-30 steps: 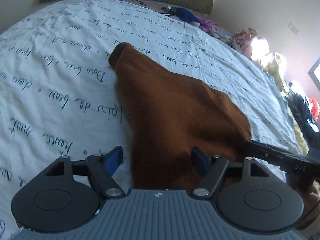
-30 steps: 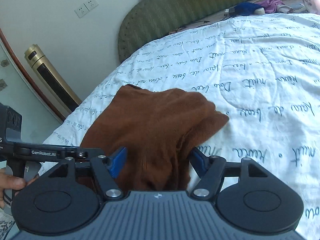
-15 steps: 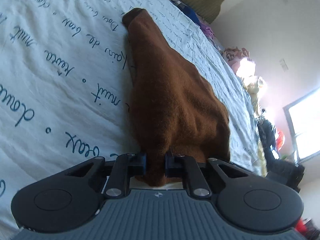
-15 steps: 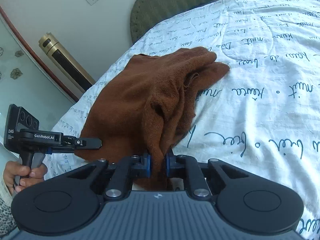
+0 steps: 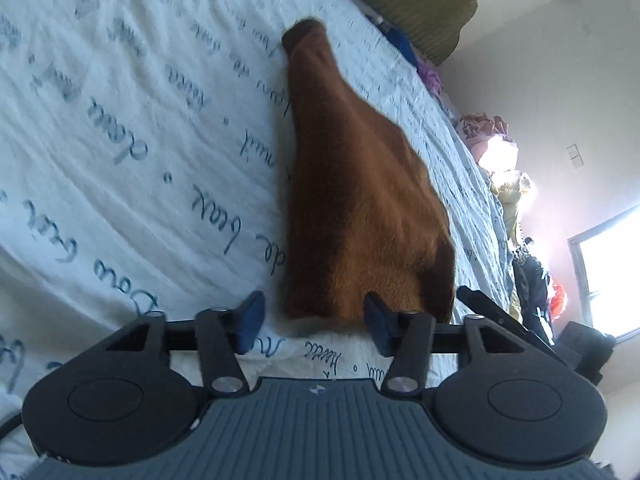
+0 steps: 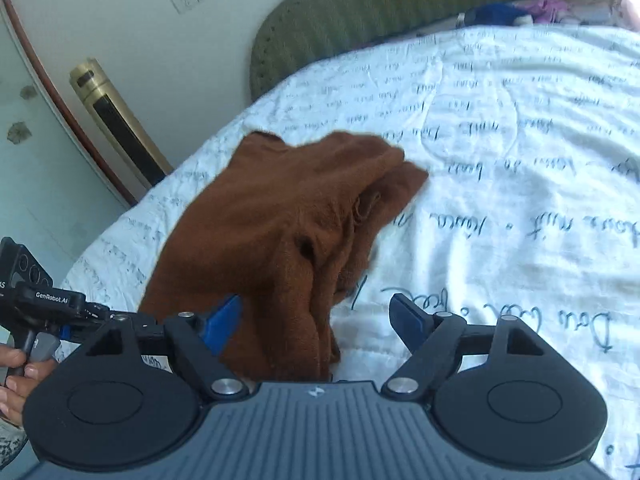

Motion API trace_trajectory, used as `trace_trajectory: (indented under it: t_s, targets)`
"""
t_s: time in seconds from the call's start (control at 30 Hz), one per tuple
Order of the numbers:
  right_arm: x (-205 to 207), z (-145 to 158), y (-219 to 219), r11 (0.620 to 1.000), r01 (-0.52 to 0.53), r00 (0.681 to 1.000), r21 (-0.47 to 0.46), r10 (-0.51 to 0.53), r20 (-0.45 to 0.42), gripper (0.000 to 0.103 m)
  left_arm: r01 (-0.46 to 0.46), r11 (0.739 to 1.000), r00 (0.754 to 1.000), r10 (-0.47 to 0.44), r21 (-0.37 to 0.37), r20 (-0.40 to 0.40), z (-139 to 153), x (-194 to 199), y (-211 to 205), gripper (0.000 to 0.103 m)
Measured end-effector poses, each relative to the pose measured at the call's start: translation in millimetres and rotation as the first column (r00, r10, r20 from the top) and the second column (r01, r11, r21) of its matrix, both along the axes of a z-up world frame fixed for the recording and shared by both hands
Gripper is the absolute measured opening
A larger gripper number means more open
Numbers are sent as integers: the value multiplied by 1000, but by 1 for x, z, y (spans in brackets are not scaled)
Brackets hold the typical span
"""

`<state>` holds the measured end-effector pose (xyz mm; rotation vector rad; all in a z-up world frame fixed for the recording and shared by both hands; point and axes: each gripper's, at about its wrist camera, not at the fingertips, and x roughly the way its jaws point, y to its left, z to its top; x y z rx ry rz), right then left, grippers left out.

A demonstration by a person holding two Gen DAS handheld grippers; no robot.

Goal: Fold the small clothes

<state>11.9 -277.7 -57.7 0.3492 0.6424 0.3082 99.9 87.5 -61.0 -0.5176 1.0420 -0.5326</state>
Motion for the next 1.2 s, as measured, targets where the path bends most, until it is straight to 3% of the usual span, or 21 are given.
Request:
trace_trajectory:
  t_s: [0.07,0.13,0.17,0.23,0.3,0.37,0.43,0.53,0.63,0.67,0.73,0.83,0.87,0.93,1.1,1.2]
  targets:
    - [-6,15,5,997,17,996,-71,-11,88,81,-16,998,993,9,58,117,27,-3,-4,77]
    - [2,25,17,987,21,990,-160,1,139,56,-17,999,984,9,42,180,46,3,-15,83]
    - [8,26,24,981,18,989,-193,12,150,34,-9,999,979,3,31,204,51,7,-23,85]
    - [26,22,36,971,-18,990,-240,51,135,29,-3,999,971,-9,51,237,53,19,-52,84]
    - [45,11,49,951,-30,993,-308,64,102,22,2,995,980,-21,97,196,37,37,-75,80]
    - [65,-6,57,931,-29,998,-364,45,36,22,-6,988,984,-21,152,178,17,43,-88,79]
    - [70,-16,56,932,-27,998,-361,43,35,22,-10,976,971,-42,217,234,13,37,-95,80]
    - [65,-8,55,934,-8,999,-357,22,33,22,-13,973,973,-40,230,226,19,28,-87,83]
    - [52,6,57,938,4,996,-348,28,87,23,-37,980,969,-12,197,247,34,16,-75,100]
    - [51,10,59,939,0,993,-343,40,111,23,-50,976,964,-8,210,266,37,14,-75,101]
    - [59,12,62,942,4,992,-336,38,119,22,-47,962,961,-31,270,276,36,16,-83,101]
    - [86,-8,60,918,32,999,-396,-32,6,22,-10,938,976,-67,348,209,19,24,-98,98]
    - [84,-12,56,918,43,999,-394,-42,10,29,13,930,978,-88,367,188,12,24,-103,97]
    - [78,-9,45,947,40,999,-320,-49,-21,31,18,924,979,-95,383,183,2,19,-103,97]
    - [75,16,51,933,78,996,-352,-60,63,33,25,915,977,-108,404,184,-10,9,-103,99]
    - [92,7,51,939,74,996,-337,-54,69,38,24,905,975,-116,425,192,-9,6,-106,100]
